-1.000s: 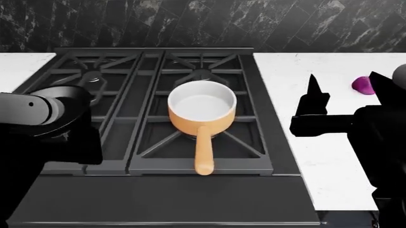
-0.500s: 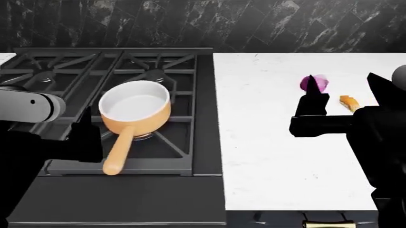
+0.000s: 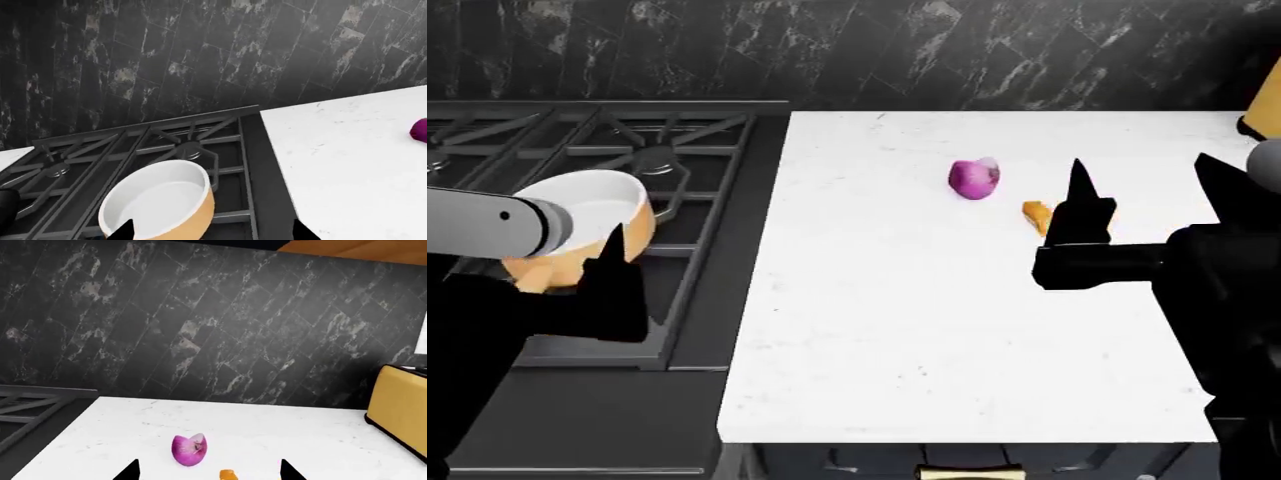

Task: Place both pans onto different burners. Then place the onion and the sushi on different pans.

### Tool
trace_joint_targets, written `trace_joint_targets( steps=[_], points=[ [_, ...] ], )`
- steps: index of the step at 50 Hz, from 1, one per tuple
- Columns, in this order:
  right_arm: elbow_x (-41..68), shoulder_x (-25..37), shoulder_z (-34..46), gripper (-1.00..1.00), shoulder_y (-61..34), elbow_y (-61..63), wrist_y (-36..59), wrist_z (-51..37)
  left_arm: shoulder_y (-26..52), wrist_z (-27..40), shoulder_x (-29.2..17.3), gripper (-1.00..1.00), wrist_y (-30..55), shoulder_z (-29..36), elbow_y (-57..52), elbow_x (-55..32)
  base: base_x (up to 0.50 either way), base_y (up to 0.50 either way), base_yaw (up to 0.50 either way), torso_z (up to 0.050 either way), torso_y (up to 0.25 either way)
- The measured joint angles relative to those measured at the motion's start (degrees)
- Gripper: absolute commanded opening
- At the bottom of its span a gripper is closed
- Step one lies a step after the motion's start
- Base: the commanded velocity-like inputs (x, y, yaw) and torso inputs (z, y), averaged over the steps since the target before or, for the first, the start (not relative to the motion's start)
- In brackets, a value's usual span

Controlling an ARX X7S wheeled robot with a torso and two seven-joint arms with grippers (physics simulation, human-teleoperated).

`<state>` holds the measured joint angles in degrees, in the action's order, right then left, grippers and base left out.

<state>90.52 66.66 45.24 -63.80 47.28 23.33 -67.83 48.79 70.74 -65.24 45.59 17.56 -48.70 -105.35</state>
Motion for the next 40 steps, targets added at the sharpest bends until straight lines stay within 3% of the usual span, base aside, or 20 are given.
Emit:
trace_joint_targets(
  steps=[19,40],
  points=[
    [-0.2,-1.1,0.3,1.0,-0.1,-0.6,0.8,0.1,-1.5,-1.0,0.0,1.0,-0.4,-0.2,0.1,1.4,0.0,-0.5,0.0,0.0,0.0],
    [-0.8,-1.8,0.7,1.0,-0.4,-1.2,2.2,0.5,-2.3,-1.6,0.2,1.0,-0.5,-0.3,0.5,2.4,0.0,-0.04,0.0,0.0,0.0]
  ],
)
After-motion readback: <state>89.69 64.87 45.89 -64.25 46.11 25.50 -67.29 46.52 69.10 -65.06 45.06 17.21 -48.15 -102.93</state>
